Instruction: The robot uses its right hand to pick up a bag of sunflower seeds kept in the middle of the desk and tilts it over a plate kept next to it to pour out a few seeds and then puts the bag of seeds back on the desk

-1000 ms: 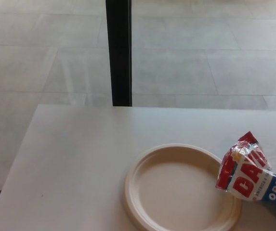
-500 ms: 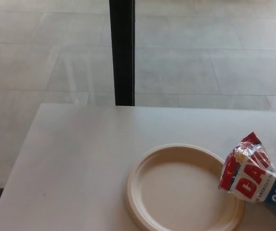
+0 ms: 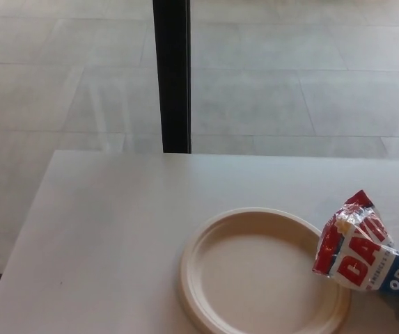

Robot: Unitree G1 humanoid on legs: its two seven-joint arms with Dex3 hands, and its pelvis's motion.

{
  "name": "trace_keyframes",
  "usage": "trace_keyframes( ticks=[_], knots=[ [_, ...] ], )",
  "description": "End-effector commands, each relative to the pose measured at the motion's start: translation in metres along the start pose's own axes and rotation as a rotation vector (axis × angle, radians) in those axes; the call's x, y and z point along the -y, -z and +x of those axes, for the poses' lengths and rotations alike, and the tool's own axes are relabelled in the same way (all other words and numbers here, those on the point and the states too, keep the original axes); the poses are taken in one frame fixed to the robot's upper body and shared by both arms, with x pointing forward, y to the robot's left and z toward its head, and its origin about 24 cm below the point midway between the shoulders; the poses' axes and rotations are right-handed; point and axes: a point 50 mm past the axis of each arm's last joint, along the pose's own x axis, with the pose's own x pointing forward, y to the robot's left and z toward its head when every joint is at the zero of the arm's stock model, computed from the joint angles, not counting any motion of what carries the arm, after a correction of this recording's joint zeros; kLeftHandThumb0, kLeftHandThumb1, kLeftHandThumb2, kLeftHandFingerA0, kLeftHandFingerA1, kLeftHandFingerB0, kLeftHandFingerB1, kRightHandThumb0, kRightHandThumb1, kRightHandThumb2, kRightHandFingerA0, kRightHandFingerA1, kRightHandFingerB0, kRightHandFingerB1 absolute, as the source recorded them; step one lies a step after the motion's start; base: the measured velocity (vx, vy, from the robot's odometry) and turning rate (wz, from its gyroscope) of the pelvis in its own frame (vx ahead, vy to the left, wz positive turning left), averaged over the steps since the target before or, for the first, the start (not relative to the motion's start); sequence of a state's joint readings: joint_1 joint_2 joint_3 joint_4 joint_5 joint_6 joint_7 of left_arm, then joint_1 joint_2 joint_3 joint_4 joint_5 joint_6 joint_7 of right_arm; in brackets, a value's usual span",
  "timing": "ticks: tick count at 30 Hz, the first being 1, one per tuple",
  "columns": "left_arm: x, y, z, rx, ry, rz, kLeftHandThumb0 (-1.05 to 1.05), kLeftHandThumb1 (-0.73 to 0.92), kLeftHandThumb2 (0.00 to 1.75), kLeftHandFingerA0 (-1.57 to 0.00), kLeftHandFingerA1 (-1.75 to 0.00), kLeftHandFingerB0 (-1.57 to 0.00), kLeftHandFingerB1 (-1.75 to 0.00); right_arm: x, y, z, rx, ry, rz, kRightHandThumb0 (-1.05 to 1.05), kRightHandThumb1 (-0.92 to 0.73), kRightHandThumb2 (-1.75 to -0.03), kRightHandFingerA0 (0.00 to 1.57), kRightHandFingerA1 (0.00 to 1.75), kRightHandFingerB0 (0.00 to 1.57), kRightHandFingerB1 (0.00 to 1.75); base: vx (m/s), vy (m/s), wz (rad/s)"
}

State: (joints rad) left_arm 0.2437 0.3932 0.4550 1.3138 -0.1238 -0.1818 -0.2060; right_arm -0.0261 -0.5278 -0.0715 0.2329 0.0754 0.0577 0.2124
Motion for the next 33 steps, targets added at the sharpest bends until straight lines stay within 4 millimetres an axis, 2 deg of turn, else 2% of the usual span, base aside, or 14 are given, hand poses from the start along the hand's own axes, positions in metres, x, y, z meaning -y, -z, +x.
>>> trace_keyframes(
  ticks=[1, 3, 4, 5, 14, 15, 18, 23, 26, 29, 33],
  knots=[
    [-0.006, -0.004, 0.000, 0.017, -0.021, -0.056, -0.66, 0.60, 0.58, -0.53, -0.57, -0.46, -0.36, 0.001, 0.001, 0.006, -0.044, 0.020, -0.082, -0.90, -0.49, -0.81, 0.00, 0.00, 0.04, 0.19, 0.00, 0.000, 0.00],
    [-0.006, -0.004, 0.000, 0.012, -0.020, -0.069, -0.66, 0.60, 0.58, -0.52, -0.57, -0.45, -0.36, 0.001, 0.000, 0.007, -0.045, 0.021, -0.083, -0.88, -0.47, -0.79, 0.00, 0.00, 0.03, 0.19, 0.00, 0.000, 0.00],
    [-0.005, -0.004, 0.000, 0.017, -0.013, -0.055, -0.68, 0.46, 0.87, -0.45, -0.62, -0.37, -0.49, 0.001, -0.001, 0.010, -0.045, 0.032, -0.089, -0.90, -0.53, -0.92, 0.00, 0.13, 0.04, 0.18, 0.00, 0.000, 0.00],
    [-0.004, -0.005, 0.000, 0.018, -0.012, -0.065, -0.67, 0.60, 0.58, -0.51, -0.56, -0.45, -0.36, 0.001, -0.002, 0.011, -0.043, 0.036, -0.096, -0.92, -0.54, -0.92, 0.00, 0.09, 0.03, 0.16, 0.00, 0.000, 0.00],
    [-0.004, -0.004, 0.000, 0.021, -0.008, -0.051, -0.70, 0.60, 0.59, -0.49, -0.54, -0.47, -0.36, -0.012, -0.004, 0.007, -0.004, -0.001, -0.166, -0.95, -0.56, -0.93, 0.00, 0.05, 0.04, 0.16, 0.00, 0.000, 0.00],
    [-0.003, -0.005, 0.000, 0.023, -0.005, -0.043, -0.73, 0.61, 0.60, -0.49, -0.55, -0.45, -0.36, -0.013, -0.003, 0.006, -0.002, -0.010, -0.175, -0.96, -0.56, -0.93, 0.00, 0.04, 0.07, 0.16, 0.00, 0.000, 0.00],
    [-0.002, -0.006, 0.000, 0.031, 0.000, -0.046, -0.71, 0.61, 0.59, -0.52, -0.55, -0.48, -0.37, -0.017, 0.004, 0.003, -0.014, -0.039, -0.205, -0.97, -0.57, -0.94, 0.00, 0.00, 0.04, 0.15, 0.00, 0.000, 0.00],
    [-0.003, -0.005, 0.000, 0.027, -0.001, -0.038, -0.71, 0.63, 0.59, -0.50, -0.54, -0.45, -0.37, -0.024, 0.014, 0.000, -0.025, -0.082, -0.216, -0.94, -0.55, -0.93, 0.00, 0.04, 0.04, 0.16, 0.00, 0.000, 0.00],
    [-0.003, -0.004, 0.000, 0.030, -0.005, -0.048, -0.71, 0.62, 0.59, -0.53, -0.53, -0.46, -0.37, -0.032, 0.013, 0.000, -0.012, -0.109, -0.229, -0.92, -0.54, -0.92, 0.00, 0.07, 0.06, 0.22, 0.00, 0.000, 0.00],
    [-0.002, -0.006, 0.001, 0.033, 0.005, -0.055, -0.71, 0.63, 0.60, -0.50, -0.54, -0.44, -0.37, -0.034, 0.010, 0.000, -0.011, -0.126, -0.274, -0.92, -0.54, -0.92, 0.00, 0.07, 0.05, 0.22, 0.00, 0.000, 0.00],
    [-0.003, -0.007, 0.000, 0.034, 0.000, -0.041, -0.71, 0.64, 0.61, -0.50, -0.54, -0.44, -0.37, -0.038, 0.012, 0.001, -0.053, -0.153, -0.332, -0.93, -0.54, -0.92, 0.00, 0.08, 0.03, 0.16, 0.00, 0.000, 0.00]
  ],
)
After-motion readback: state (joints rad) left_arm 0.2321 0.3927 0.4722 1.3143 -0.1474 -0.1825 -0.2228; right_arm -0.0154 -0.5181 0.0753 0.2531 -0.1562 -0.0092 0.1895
